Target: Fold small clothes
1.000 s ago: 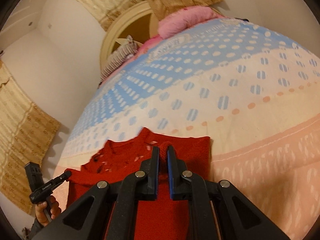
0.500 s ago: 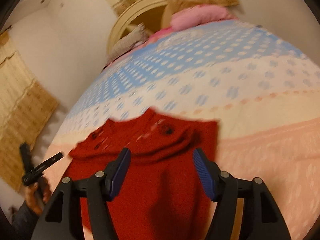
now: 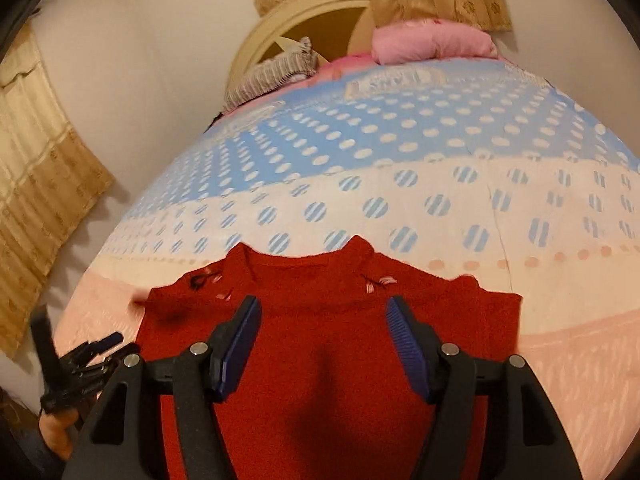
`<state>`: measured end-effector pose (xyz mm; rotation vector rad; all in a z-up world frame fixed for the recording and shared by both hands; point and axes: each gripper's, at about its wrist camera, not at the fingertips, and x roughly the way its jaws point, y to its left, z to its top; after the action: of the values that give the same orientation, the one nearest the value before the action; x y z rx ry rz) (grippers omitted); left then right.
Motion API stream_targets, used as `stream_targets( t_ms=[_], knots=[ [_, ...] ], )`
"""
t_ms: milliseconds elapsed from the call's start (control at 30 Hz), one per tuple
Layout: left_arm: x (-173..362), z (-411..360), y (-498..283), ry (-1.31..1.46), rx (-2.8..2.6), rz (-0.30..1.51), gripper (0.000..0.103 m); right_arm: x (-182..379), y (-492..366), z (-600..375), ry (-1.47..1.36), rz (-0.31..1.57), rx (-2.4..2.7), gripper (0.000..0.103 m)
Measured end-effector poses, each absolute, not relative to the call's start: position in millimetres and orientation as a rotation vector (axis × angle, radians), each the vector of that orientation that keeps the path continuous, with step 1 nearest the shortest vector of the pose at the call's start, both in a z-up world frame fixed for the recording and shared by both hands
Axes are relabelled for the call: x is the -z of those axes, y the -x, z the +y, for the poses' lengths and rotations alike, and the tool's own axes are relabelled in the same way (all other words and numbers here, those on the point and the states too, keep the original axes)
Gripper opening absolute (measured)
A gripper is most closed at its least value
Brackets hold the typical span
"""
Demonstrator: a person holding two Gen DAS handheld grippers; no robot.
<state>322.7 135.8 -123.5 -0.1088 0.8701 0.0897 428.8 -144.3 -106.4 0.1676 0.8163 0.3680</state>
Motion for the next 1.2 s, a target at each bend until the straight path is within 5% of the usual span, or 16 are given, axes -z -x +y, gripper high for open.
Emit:
stream_targets(
  t_ms=[600, 833, 1200],
  knots=[
    [129, 101, -264, 0.107, -0.033, 0.858, 0.066, 128, -307, -221, -0.196, 0.827, -0.281, 0.068],
    [142, 114, -256, 0.174, -0.037, 0.866, 0.082, 170, -295, -204, -0.072, 0.906, -0.230, 0.068],
    [135, 123, -263, 0.174, -0.105, 0.846, 0.096, 124, -278, -129, 0.085, 0.766, -0.378, 0.068]
  ],
)
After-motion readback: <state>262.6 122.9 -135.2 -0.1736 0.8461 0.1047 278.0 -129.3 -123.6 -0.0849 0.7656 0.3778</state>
